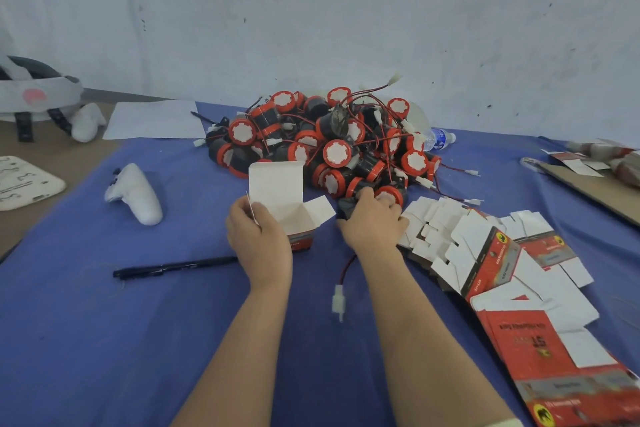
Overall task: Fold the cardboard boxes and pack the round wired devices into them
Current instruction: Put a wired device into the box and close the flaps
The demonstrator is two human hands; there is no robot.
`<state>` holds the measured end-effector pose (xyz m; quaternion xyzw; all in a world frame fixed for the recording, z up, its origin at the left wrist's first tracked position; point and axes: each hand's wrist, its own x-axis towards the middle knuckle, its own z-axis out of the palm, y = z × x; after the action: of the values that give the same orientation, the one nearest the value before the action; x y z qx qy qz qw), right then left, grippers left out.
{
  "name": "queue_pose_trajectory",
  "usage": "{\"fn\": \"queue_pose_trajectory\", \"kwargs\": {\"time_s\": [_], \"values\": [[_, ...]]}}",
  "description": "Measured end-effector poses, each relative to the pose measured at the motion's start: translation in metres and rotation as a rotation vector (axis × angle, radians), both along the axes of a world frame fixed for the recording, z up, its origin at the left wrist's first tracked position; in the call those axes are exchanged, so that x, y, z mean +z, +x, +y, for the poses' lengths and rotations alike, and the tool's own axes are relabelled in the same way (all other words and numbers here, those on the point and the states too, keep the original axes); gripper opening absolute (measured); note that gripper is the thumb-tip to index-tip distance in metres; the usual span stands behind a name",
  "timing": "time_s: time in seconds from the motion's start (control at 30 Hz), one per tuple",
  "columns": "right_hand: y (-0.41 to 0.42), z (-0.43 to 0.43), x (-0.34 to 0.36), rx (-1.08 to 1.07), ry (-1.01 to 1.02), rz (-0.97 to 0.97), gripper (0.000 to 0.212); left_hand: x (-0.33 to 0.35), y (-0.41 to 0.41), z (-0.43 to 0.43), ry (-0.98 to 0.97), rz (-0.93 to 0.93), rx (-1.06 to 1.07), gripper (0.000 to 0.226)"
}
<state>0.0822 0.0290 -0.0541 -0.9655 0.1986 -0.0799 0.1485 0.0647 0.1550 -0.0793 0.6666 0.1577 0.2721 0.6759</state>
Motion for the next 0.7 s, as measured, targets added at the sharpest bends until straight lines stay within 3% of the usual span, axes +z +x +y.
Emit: {"fn": "queue_pose_trajectory", "kwargs": {"time_s": [0.07, 0.13, 0.2, 0.23, 0.3, 0.37, 0.43, 0.53, 0.7], "values": [[0.000, -0.001, 0.004, 0.007, 0.078, -0.102, 0.052, -0.001, 0.001, 0.001, -0.002, -0.004, 0.005, 0.030], [-0.005, -0.007, 0.018, 0.026, 0.282, -0.361, 0.052, -0.002, 0.002, 0.001, -0.007, -0.009, 0.001, 0.031], [-0.013, -0.012, 0.038, 0.124, 0.480, -0.589, 0.044, -0.002, 0.003, 0.000, -0.007, -0.005, -0.012, 0.032], [-0.016, -0.014, 0.050, 0.208, 0.549, -0.613, 0.036, -0.002, 0.003, -0.001, -0.008, -0.004, -0.024, 0.031], [-0.021, -0.015, 0.067, 0.402, 0.726, -0.464, 0.027, -0.003, 0.004, -0.002, -0.009, -0.013, -0.052, 0.030], [-0.025, -0.008, 0.073, 0.497, 0.819, -0.196, 0.037, -0.002, 0.003, -0.004, -0.009, -0.027, -0.076, 0.030], [-0.025, 0.005, 0.067, 0.475, 0.682, -0.071, 0.043, -0.002, 0.000, -0.006, -0.029, -0.036, -0.112, 0.030], [-0.018, 0.024, 0.044, 0.407, 0.399, -0.125, 0.043, -0.004, -0.003, -0.007, -0.075, -0.028, -0.153, 0.028], [-0.012, 0.022, 0.027, 0.435, 0.288, -0.060, 0.025, -0.005, -0.002, -0.006, -0.113, 0.011, -0.220, 0.029]]}}
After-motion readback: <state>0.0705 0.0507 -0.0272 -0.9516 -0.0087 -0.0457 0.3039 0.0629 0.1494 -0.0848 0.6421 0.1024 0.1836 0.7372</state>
